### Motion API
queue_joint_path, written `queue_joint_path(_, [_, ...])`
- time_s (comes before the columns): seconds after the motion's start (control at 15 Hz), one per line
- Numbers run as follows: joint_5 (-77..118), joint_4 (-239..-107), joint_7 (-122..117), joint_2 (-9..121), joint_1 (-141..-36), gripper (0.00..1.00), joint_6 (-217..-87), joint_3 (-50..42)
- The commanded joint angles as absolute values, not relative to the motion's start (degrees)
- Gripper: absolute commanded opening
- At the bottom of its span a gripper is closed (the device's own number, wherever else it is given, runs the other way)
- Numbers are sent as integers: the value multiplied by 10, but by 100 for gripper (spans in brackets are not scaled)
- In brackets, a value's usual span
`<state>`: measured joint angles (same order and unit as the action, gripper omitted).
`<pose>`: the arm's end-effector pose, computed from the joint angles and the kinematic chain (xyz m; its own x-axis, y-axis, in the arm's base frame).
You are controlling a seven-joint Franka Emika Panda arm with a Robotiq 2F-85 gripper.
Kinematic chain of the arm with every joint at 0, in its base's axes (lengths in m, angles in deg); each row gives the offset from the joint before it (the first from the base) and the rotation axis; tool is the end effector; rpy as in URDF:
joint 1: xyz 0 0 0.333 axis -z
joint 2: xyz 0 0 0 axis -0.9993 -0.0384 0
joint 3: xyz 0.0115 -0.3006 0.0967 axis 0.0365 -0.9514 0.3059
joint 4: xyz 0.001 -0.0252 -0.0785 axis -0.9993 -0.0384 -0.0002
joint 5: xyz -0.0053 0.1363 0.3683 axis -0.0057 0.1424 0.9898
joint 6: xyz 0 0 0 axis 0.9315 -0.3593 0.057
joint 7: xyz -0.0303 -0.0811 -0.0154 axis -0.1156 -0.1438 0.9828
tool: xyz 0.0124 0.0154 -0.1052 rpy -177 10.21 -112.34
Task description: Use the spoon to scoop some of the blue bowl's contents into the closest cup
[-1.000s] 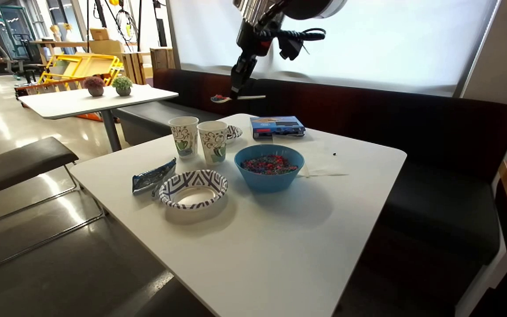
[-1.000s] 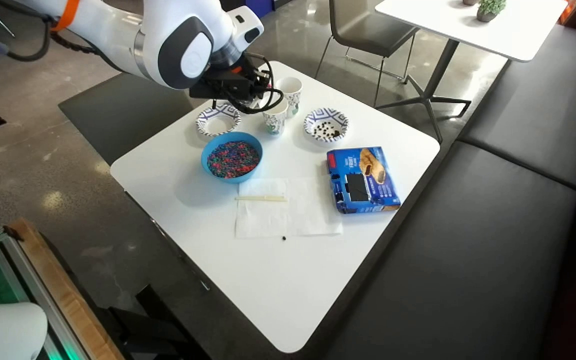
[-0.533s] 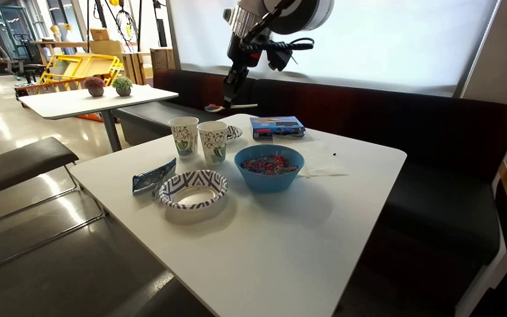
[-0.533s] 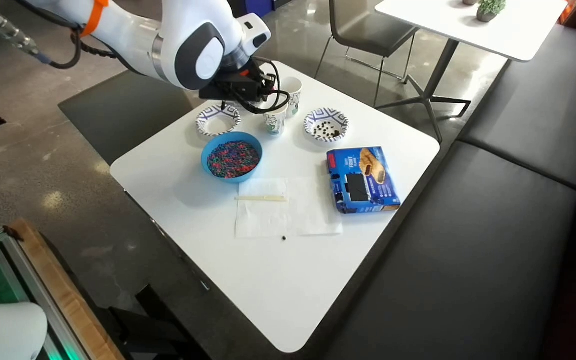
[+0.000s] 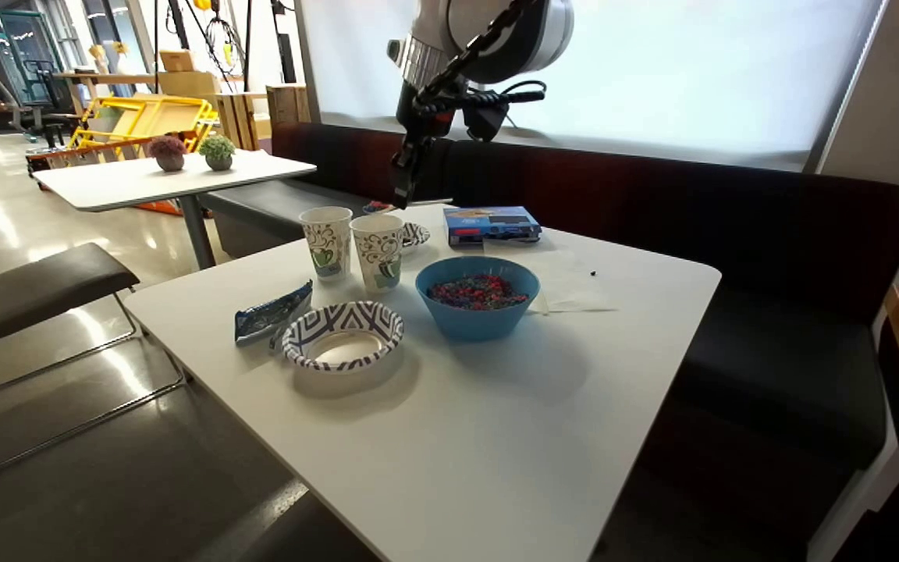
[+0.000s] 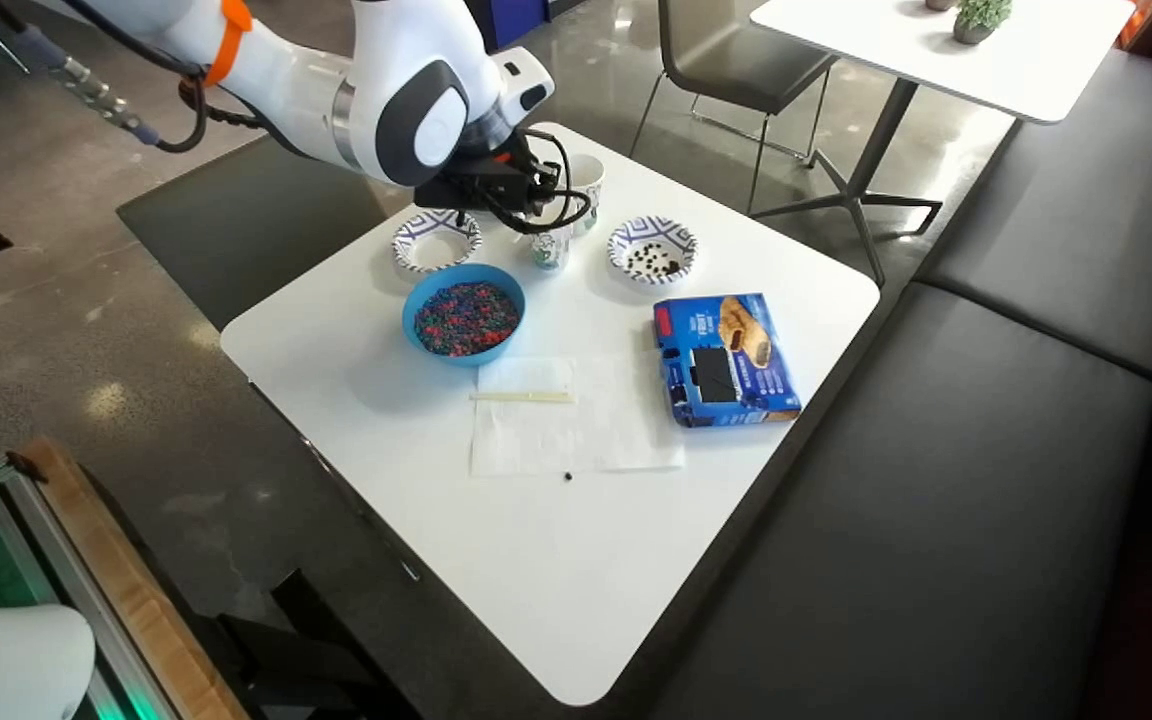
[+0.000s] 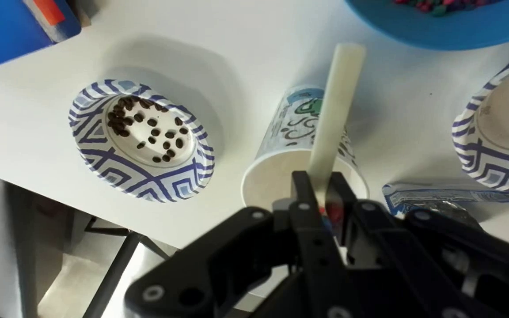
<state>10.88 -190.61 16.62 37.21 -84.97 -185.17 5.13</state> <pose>0.6558 0.0359 0.2121 0.8182 0.4585 0.3468 0.4264 -0.8886 0.1690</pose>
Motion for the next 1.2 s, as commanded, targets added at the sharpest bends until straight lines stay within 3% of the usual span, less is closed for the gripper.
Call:
queue_joint_path(0.0, [111,-1875,161,352,-871,3,-1819,32])
queue_joint_path(1.13, [-8,-1810,51,336,-1014,3,-1682,-95])
